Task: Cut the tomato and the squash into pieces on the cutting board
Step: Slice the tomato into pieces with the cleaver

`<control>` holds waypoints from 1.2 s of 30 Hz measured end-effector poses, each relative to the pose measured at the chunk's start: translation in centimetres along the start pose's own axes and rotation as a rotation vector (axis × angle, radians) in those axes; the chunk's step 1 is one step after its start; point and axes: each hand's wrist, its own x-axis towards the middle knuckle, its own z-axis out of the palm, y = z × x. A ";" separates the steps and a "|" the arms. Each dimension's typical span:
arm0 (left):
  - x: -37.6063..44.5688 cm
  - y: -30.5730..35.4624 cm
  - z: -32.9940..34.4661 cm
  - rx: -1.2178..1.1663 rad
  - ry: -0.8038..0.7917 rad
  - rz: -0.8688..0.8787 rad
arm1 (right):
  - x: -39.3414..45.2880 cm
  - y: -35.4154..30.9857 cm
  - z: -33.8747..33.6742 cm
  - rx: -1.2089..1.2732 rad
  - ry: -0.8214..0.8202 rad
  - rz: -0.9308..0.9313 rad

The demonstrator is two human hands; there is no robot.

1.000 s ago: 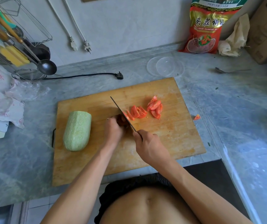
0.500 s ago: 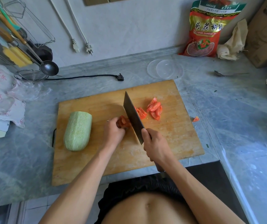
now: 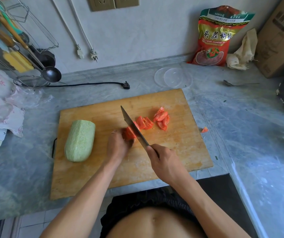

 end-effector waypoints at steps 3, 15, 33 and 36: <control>-0.2 0.8 -0.3 0.011 -0.002 -0.018 | -0.2 -0.2 -0.2 -0.013 -0.013 -0.009; -0.3 1.3 -1.0 -0.007 -0.023 0.015 | -0.7 -0.9 0.2 -0.018 -0.036 0.018; -0.3 1.0 -0.2 0.049 -0.001 0.025 | 0.2 -1.3 0.8 -0.057 -0.044 0.067; -0.2 0.9 -0.1 0.056 0.001 0.028 | 1.1 -1.5 1.4 -0.077 -0.049 0.072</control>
